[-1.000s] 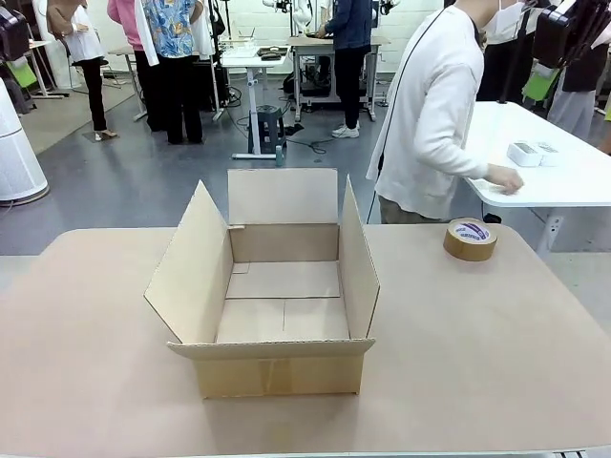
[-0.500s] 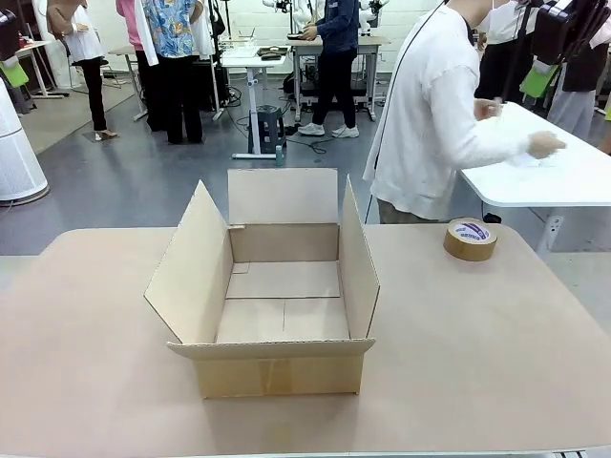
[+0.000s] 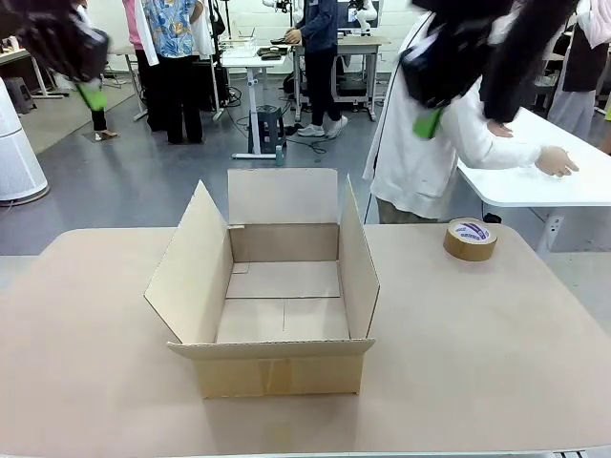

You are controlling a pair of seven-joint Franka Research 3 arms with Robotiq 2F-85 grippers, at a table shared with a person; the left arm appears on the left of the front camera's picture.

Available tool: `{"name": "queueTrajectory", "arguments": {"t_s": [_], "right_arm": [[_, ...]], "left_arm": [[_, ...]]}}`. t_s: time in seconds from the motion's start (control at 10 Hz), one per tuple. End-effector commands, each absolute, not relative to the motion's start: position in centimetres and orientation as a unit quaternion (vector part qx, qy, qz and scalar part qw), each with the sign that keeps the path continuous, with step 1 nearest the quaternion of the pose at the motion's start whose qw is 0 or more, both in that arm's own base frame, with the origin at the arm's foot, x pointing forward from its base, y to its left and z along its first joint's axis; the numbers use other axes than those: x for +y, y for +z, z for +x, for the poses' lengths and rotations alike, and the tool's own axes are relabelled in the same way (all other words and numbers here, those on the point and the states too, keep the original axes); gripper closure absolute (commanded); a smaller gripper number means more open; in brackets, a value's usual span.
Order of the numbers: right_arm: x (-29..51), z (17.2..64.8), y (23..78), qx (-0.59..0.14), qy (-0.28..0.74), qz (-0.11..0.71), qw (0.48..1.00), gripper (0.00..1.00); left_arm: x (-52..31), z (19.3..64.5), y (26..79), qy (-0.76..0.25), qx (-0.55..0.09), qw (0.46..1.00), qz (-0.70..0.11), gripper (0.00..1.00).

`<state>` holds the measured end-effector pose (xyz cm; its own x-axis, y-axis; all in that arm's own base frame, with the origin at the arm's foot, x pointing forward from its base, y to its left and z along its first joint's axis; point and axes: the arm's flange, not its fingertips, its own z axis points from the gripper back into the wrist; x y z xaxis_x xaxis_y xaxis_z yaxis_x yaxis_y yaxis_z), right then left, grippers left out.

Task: Wrap the clocks to prevent damage.
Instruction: Open the side flaps of the Package Box.

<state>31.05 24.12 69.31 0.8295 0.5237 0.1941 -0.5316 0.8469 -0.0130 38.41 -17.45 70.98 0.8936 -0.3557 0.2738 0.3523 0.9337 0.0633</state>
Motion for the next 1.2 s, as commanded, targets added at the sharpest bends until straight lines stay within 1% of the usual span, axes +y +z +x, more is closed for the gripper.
{"name": "queueTrajectory", "arguments": {"t_s": [0.0,0.2,0.4,0.5,0.6,0.7,1.0,1.1], "right_arm": [[25.9,33.1,65.4,-0.087,0.204,0.045,0.974,0.99],[26.7,34.7,61.4,-0.131,0.169,0.072,0.974,0.99],[26.6,35.8,58.2,-0.133,0.146,0.091,0.976,0.99],[26.8,36.4,57.4,-0.134,0.142,0.097,0.976,0.99],[27.0,36.5,57.8,-0.123,0.147,0.095,0.977,0.99],[26.6,36.6,58.4,-0.129,0.153,0.08,0.977,0.99],[26.7,36.7,57.9,-0.129,0.153,0.082,0.976,0.99],[27.4,36.7,56.8,-0.125,0.129,0.077,0.981,0.99]], "left_arm": [[-19.8,39.0,67.6,-0.124,-0.143,0.982,0.007,1.0],[-20.1,40.6,63.3,-0.095,-0.135,0.986,-0.029,1.0],[-20.4,41.1,59.2,-0.068,-0.141,0.987,-0.049,1.0],[-20.8,41.5,58.2,-0.065,-0.134,0.987,-0.061,1.0],[-21.1,41.7,58.6,-0.127,-0.079,0.987,-0.063,1.0],[-20.4,42.1,58.7,-0.079,-0.127,0.988,-0.038,1.0],[-20.4,42.1,58.7,-0.079,-0.127,0.988,-0.038,1.0],[-20.6,42.1,58.3,-0.09,-0.118,0.988,-0.047,1.0]]}}
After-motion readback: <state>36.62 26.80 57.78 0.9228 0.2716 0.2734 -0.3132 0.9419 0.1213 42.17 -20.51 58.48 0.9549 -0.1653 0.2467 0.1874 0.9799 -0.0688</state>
